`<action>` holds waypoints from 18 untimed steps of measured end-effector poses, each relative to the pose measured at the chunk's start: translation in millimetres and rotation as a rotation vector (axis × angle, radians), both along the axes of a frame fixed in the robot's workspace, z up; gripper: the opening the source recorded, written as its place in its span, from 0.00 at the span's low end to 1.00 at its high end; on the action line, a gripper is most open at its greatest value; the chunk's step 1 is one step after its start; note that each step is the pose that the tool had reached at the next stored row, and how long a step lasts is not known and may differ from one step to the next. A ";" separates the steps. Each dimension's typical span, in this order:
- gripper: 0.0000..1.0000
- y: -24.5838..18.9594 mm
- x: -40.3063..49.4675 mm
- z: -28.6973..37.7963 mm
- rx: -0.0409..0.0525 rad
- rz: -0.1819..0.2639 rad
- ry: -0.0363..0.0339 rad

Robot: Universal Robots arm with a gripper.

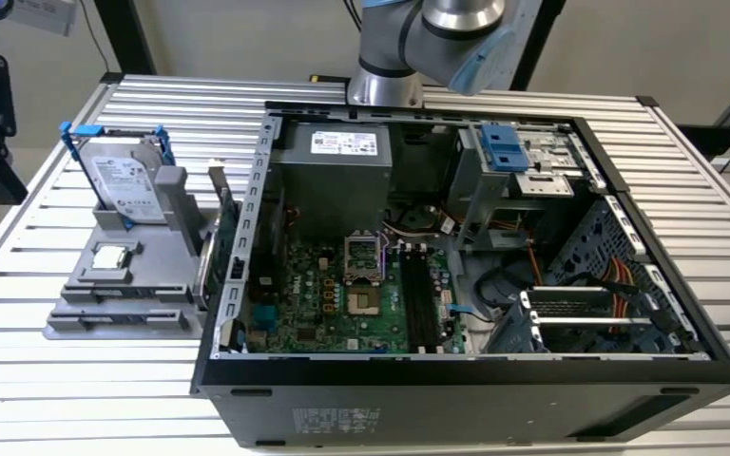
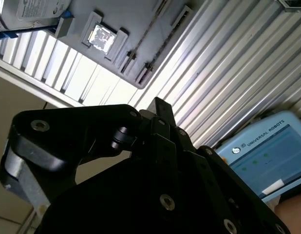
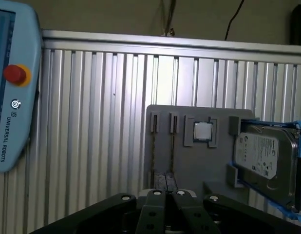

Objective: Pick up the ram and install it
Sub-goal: 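Pick up the ram and move it above insertion slot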

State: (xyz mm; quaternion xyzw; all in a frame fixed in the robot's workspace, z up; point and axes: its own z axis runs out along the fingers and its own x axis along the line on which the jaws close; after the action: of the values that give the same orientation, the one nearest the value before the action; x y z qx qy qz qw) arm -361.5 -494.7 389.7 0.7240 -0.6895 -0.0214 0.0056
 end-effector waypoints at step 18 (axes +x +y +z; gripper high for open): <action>0.00 2.0 0.4 -2.6 -0.0001 0.002 -0.0315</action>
State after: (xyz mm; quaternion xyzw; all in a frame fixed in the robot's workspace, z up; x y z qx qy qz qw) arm -361.1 -492.7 387.0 0.7250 -0.6887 -0.0100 -0.0052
